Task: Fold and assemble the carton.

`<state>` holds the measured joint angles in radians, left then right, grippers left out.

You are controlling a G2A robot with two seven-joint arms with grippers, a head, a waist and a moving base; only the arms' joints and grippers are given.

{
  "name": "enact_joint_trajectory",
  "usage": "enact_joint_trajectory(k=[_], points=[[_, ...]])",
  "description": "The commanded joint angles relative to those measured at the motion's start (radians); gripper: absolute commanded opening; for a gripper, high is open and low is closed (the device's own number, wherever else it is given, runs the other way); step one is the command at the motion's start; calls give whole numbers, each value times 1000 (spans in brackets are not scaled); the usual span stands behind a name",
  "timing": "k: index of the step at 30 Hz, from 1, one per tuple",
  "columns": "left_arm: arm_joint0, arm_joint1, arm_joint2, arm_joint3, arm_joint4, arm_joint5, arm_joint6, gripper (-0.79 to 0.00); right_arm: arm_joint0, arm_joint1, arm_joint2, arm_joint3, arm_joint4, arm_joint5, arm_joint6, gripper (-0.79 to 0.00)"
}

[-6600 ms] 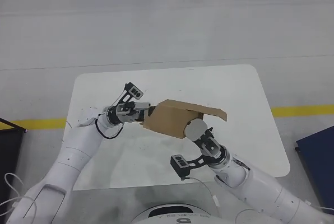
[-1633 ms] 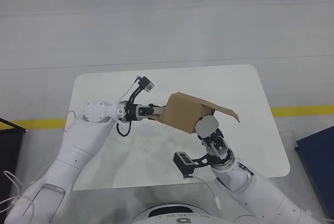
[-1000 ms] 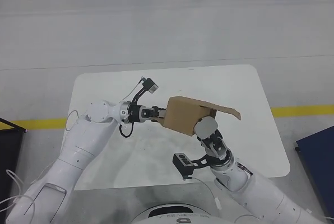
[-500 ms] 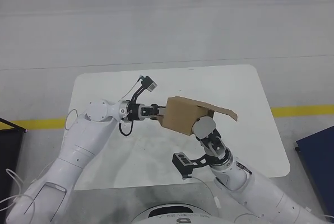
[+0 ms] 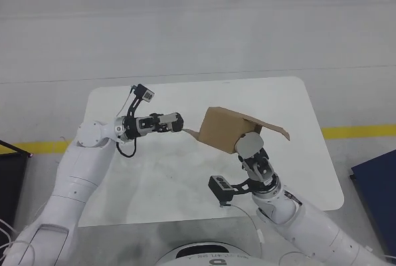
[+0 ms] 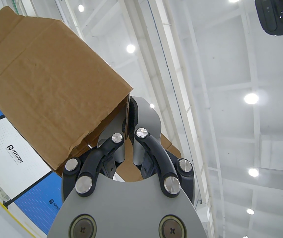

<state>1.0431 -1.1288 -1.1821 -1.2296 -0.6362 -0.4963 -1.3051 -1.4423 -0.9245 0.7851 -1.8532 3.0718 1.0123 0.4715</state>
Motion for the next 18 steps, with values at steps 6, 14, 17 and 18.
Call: enact_joint_trajectory(k=[6,14,17,18], points=[[98,13,6,-110,20,33,-51,-148,7,-1,1,-4,0,0,-1,-785],[56,-5,58,-122,5,31,32,-225,20,-4,-18,4,0,0,-22,-785],[26,-14,88,-124,6,34,36,-228,21,-5,-20,10,0,0,-23,-785],[18,-17,97,-122,7,35,41,-231,21,-5,-20,11,0,0,-24,-785]])
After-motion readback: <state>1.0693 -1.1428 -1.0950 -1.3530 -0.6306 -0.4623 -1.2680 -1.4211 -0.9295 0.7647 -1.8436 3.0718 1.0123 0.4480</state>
